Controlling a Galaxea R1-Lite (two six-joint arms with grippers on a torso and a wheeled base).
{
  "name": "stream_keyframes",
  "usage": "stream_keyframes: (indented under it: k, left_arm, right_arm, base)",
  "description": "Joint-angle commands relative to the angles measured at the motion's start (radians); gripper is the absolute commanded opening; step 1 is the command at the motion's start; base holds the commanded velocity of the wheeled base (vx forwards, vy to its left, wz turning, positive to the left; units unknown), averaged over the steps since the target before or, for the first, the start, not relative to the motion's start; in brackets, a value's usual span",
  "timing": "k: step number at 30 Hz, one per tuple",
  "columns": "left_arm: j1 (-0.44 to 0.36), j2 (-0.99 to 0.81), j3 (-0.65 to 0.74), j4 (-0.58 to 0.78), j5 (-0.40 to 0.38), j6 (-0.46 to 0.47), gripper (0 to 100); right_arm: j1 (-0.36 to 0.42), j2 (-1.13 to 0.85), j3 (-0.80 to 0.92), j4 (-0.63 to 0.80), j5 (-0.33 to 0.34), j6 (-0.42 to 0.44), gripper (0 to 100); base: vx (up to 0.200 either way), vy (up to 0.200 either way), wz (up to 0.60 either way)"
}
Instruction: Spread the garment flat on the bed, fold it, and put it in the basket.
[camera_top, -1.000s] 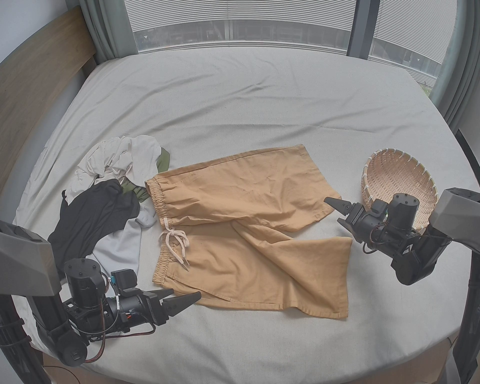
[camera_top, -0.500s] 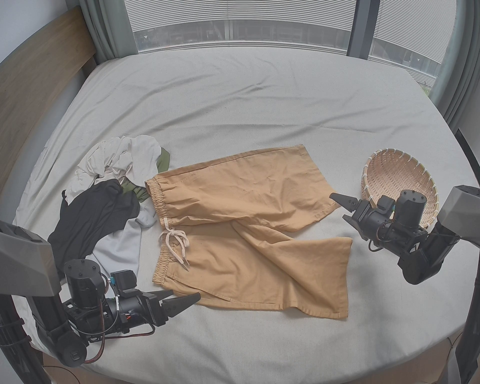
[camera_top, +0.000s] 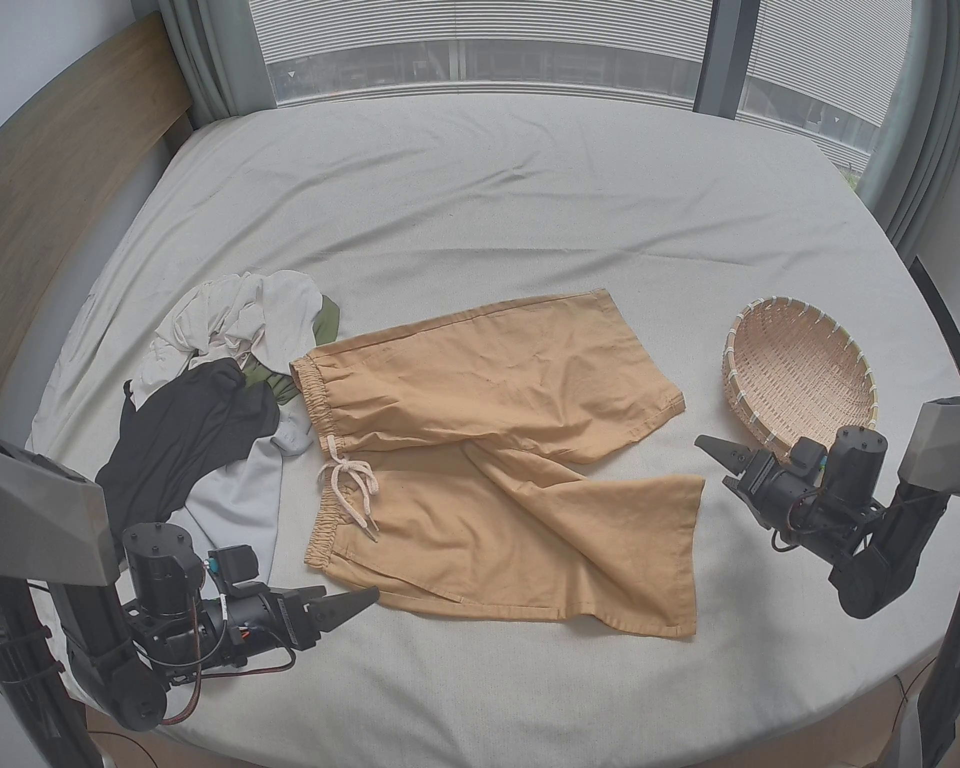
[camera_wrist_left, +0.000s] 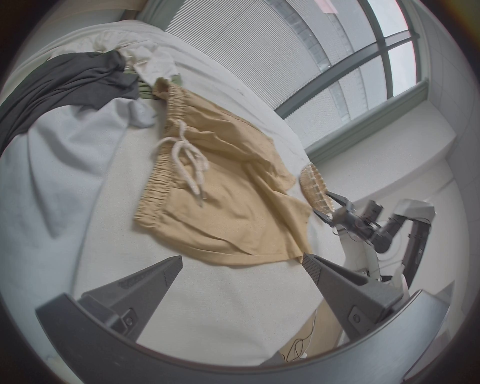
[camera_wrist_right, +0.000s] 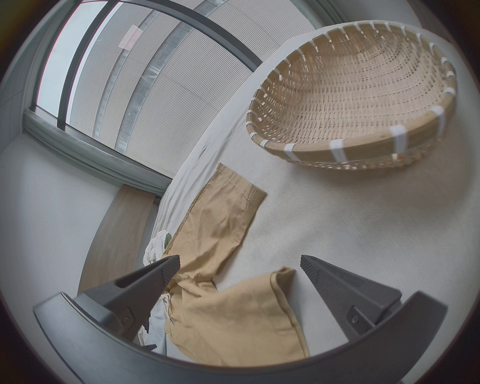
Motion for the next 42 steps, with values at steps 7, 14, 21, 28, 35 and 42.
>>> stream_keyframes:
  k: [7,14,21,28,35,42]
  left_arm:
    - [0.120,0.118,-0.045,-0.001,0.007,-0.004,100]
    - [0.126,0.142,-0.115,-0.001,0.007,-0.013,100]
    - [0.128,0.164,-0.164,-0.001,0.007,-0.015,100]
    - [0.126,0.197,-0.218,-0.001,0.004,-0.015,100]
    - [0.119,0.219,-0.255,-0.001,0.004,-0.015,100]
    - [0.120,0.243,-0.268,-0.001,0.001,-0.013,0]
  right_arm:
    - [0.097,-0.124,0.176,-0.062,-0.004,-0.025,100]
    - [0.183,-0.138,0.178,-0.060,-0.003,-0.027,100]
    - [0.281,-0.134,0.175,-0.060,-0.006,-0.027,100]
    - [0.294,-0.135,0.176,-0.062,-0.009,-0.027,100]
    - [0.294,-0.140,0.182,-0.062,-0.009,-0.025,100]
    - [0.294,-0.140,0.205,-0.062,-0.009,-0.024,100]
  base:
    - [0.000,0.000,0.00]
    - [0.000,0.000,0.00]
    - [0.000,0.000,0.00]
    - [0.000,0.000,0.00]
    - [0.000,0.000,0.00]
    - [0.000,0.000,0.00]
